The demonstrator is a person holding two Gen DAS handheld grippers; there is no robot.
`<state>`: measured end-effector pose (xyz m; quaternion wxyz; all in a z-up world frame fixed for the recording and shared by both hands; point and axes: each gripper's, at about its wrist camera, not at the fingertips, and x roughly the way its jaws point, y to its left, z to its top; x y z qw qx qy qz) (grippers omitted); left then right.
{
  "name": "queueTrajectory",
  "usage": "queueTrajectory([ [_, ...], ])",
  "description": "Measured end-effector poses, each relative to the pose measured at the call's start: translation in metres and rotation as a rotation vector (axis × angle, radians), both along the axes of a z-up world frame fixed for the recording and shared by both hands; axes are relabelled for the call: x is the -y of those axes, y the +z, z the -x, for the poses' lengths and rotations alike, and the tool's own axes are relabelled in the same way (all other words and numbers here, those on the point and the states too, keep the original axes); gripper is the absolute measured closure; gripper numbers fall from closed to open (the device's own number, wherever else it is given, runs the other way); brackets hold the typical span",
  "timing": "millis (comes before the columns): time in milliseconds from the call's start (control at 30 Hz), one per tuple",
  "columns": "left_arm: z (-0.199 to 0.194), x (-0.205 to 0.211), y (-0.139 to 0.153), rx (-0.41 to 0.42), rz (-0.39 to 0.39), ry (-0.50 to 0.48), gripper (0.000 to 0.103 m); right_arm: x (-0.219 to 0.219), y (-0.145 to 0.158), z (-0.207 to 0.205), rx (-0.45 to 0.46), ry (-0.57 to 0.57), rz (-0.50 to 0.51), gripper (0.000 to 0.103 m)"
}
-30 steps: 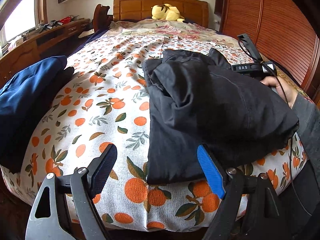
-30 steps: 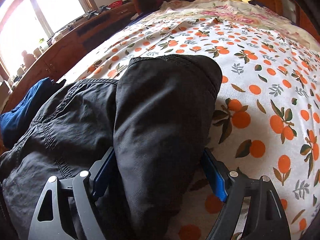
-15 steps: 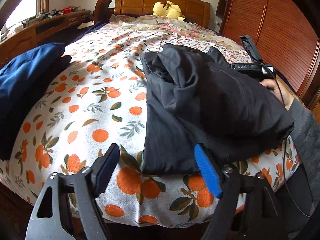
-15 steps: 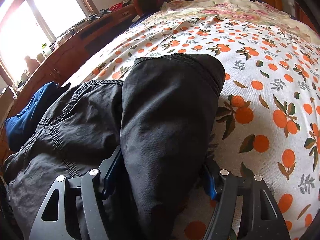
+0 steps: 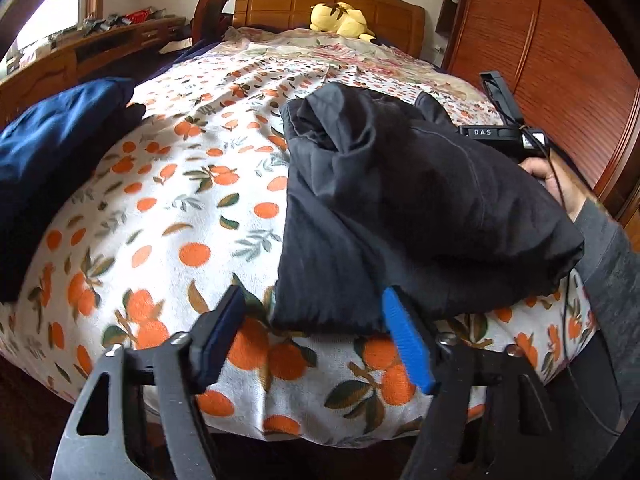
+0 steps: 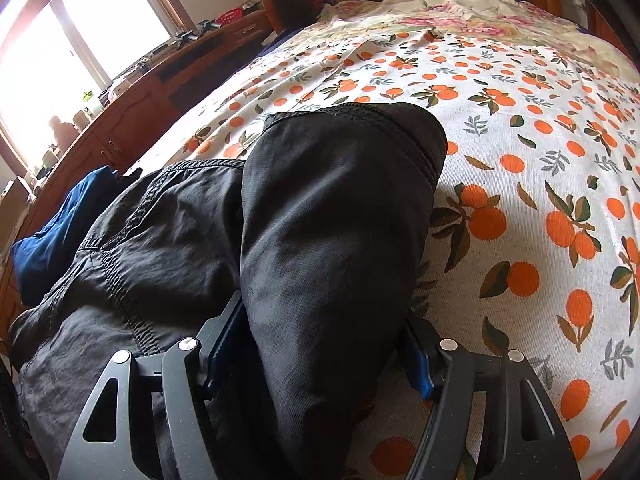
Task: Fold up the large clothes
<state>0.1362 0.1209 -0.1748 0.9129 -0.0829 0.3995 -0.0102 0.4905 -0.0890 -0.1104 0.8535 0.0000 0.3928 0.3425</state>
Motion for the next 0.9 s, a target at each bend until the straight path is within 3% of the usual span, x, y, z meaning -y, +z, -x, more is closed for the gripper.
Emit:
queueTrajectory([
  [67, 0.002, 0.003, 0.000, 0.005, 0.000, -0.002, 0.043, 0.000, 0.000, 0.000, -0.001, 0.001, -0.001, 0.033],
  [167, 0.002, 0.006, 0.000, 0.003, -0.001, 0.000, 0.063, 0.000, 0.000, 0.001, 0.000, 0.000, -0.006, 0.036],
  [200, 0.001, 0.006, 0.001, 0.002, -0.008, 0.004, 0.079, 0.001, 0.000, 0.002, 0.002, -0.001, -0.007, 0.037],
  [300, 0.000, 0.003, 0.005, 0.011, 0.025, -0.005, 0.091, 0.000, 0.005, 0.008, 0.014, -0.012, 0.011, 0.047],
  [400, 0.002, 0.005, 0.013, 0.049, 0.018, 0.000, 0.094, 0.003, 0.013, 0.019, 0.057, -0.023, 0.005, 0.062],
  [433, 0.004, 0.006, 0.016, 0.066, 0.018, 0.001, 0.094, 0.007, 0.018, 0.023, 0.072, -0.029, -0.011, 0.076],
  [733, 0.015, -0.007, 0.041, 0.187, 0.046, -0.003, 0.095, 0.016, 0.059, 0.089, 0.258, -0.054, -0.072, 0.079],
  [900, 0.022, -0.033, 0.057, 0.237, 0.036, 0.002, 0.095, -0.003, 0.067, 0.119, 0.304, -0.059, -0.051, 0.080],
])
